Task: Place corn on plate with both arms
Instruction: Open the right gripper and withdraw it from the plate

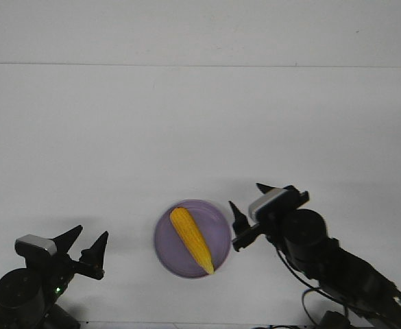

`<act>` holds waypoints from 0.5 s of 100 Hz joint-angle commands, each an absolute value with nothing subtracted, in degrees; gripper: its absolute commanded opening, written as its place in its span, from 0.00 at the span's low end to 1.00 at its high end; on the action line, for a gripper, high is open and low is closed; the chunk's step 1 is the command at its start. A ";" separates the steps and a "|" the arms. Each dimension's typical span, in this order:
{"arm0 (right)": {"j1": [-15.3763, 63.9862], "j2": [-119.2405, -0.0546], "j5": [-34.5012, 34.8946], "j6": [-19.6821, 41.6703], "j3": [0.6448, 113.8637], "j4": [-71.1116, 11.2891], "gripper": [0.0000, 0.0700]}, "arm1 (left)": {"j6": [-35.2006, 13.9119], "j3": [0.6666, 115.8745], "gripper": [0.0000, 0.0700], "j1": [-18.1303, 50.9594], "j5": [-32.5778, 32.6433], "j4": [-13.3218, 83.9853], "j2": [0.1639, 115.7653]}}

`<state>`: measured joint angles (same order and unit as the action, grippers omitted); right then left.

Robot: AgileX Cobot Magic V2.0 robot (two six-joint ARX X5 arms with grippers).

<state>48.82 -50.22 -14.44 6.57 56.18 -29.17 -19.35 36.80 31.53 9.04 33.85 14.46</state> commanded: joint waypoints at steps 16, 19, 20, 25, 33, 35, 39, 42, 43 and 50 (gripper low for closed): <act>48.01 -35.44 -16.97 3.40 48.07 -32.49 0.71 | -18.61 36.99 0.66 31.83 9.21 33.15 14.55; 48.01 -33.52 -16.97 3.40 46.54 -32.49 0.70 | -18.61 36.99 0.65 31.83 9.21 33.12 14.55; 48.01 -32.86 -16.97 3.40 46.02 -32.47 0.70 | -18.61 36.99 0.65 31.83 9.23 33.12 14.55; 47.99 -29.95 -16.97 3.42 43.72 -32.45 0.62 | -18.59 36.99 0.61 31.83 9.23 33.12 14.55; 47.99 -26.74 -16.91 3.42 41.17 -32.67 0.16 | -18.57 36.99 0.15 31.83 9.21 33.15 14.55; 47.99 -26.20 -16.84 3.42 40.77 -32.84 0.01 | -18.57 36.99 0.00 31.86 9.21 33.17 14.55; 47.99 -25.30 -16.67 3.38 40.29 -33.17 0.01 | -18.55 36.99 0.03 31.83 9.21 33.19 14.55; 47.99 -24.88 -16.60 3.40 40.07 -33.19 0.01 | -18.50 36.99 0.00 31.83 9.21 33.19 14.55; 47.99 -24.80 -16.53 3.40 40.07 -33.19 0.01 | -18.44 36.99 0.01 31.83 9.21 33.17 14.55; 47.99 -24.69 -16.58 3.42 40.07 -33.19 0.01 | -18.06 36.99 0.01 31.86 9.17 33.19 14.55</act>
